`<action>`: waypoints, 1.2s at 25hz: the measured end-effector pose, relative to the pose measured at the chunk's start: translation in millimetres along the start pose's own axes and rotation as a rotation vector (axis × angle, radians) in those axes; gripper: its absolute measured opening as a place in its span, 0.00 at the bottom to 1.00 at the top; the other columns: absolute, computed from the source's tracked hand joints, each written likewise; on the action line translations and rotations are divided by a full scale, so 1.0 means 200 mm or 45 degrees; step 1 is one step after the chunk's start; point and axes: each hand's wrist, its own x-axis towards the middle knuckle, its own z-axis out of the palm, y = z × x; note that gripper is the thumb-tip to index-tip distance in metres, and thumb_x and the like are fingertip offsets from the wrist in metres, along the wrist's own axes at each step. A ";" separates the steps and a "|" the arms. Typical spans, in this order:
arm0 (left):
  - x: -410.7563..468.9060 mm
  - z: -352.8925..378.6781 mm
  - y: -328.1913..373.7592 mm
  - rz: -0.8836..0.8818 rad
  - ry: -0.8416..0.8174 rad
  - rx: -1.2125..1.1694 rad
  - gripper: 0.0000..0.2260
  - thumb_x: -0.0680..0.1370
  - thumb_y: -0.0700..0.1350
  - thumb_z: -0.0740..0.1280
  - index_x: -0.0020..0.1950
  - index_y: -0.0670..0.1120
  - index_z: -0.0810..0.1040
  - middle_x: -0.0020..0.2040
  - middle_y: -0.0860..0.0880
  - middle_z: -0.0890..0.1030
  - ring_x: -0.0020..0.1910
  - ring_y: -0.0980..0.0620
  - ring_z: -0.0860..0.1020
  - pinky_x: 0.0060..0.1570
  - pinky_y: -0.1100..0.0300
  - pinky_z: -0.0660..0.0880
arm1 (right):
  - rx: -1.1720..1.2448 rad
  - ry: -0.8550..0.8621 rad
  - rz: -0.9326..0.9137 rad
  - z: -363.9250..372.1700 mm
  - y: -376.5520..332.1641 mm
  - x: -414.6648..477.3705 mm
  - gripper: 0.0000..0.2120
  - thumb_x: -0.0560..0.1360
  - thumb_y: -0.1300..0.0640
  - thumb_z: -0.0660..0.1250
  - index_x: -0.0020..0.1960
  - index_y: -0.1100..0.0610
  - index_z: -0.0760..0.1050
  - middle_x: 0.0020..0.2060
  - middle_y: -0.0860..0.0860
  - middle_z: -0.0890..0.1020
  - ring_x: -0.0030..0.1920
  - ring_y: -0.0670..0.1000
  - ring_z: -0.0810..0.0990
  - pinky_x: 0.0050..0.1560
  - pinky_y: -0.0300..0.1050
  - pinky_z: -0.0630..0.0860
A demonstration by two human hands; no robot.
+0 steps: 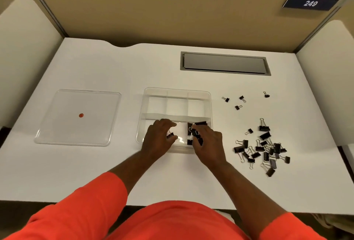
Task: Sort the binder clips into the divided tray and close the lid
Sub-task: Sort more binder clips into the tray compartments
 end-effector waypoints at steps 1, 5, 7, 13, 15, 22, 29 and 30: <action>0.00 -0.01 -0.03 -0.008 -0.014 0.010 0.21 0.69 0.52 0.76 0.61 0.52 0.79 0.59 0.54 0.79 0.57 0.51 0.76 0.56 0.53 0.73 | -0.002 -0.004 0.003 0.02 -0.03 0.00 0.18 0.75 0.58 0.69 0.65 0.50 0.76 0.57 0.46 0.82 0.54 0.47 0.78 0.58 0.41 0.61; -0.04 -0.05 -0.11 -0.011 -0.025 0.015 0.27 0.69 0.58 0.76 0.66 0.53 0.76 0.68 0.53 0.75 0.67 0.53 0.71 0.66 0.53 0.67 | -0.019 -0.006 -0.033 0.08 -0.13 0.02 0.18 0.76 0.56 0.71 0.66 0.52 0.77 0.58 0.47 0.83 0.58 0.49 0.78 0.61 0.44 0.65; -0.05 -0.06 -0.13 0.006 -0.027 0.014 0.29 0.70 0.59 0.75 0.68 0.52 0.75 0.71 0.52 0.73 0.70 0.53 0.69 0.68 0.54 0.64 | -0.015 0.001 -0.080 0.11 -0.16 0.04 0.18 0.76 0.55 0.72 0.65 0.53 0.77 0.58 0.47 0.83 0.58 0.50 0.79 0.62 0.47 0.68; -0.05 -0.08 -0.17 0.038 -0.039 0.013 0.31 0.71 0.61 0.73 0.71 0.51 0.72 0.74 0.51 0.69 0.75 0.52 0.64 0.71 0.52 0.62 | -0.138 -0.107 -0.115 0.14 -0.17 0.11 0.26 0.79 0.44 0.66 0.74 0.50 0.69 0.72 0.47 0.73 0.70 0.50 0.71 0.69 0.53 0.65; -0.04 -0.09 -0.17 0.044 -0.062 0.013 0.32 0.72 0.61 0.72 0.72 0.51 0.71 0.76 0.51 0.67 0.76 0.52 0.61 0.72 0.50 0.59 | -0.141 -0.122 -0.101 0.14 -0.13 0.09 0.28 0.79 0.43 0.65 0.76 0.50 0.67 0.76 0.49 0.68 0.75 0.50 0.66 0.74 0.54 0.61; 0.00 -0.03 -0.08 0.051 -0.159 0.034 0.34 0.73 0.63 0.70 0.75 0.53 0.66 0.79 0.53 0.60 0.79 0.55 0.53 0.76 0.47 0.52 | -0.151 -0.158 -0.006 0.06 0.01 -0.04 0.30 0.79 0.42 0.64 0.78 0.50 0.63 0.79 0.48 0.61 0.79 0.49 0.56 0.78 0.59 0.53; 0.06 0.16 0.19 0.143 -0.207 0.040 0.34 0.74 0.63 0.69 0.76 0.53 0.64 0.79 0.53 0.59 0.79 0.55 0.51 0.77 0.48 0.49 | -0.182 -0.130 0.061 -0.14 0.27 -0.14 0.30 0.78 0.42 0.64 0.77 0.51 0.64 0.78 0.49 0.63 0.78 0.49 0.59 0.77 0.60 0.55; 0.08 0.20 0.24 0.161 -0.215 0.046 0.34 0.74 0.63 0.69 0.76 0.53 0.64 0.79 0.53 0.59 0.79 0.55 0.51 0.77 0.49 0.49 | -0.178 -0.121 0.076 -0.17 0.32 -0.14 0.30 0.78 0.42 0.64 0.76 0.51 0.65 0.78 0.49 0.64 0.78 0.49 0.59 0.76 0.61 0.56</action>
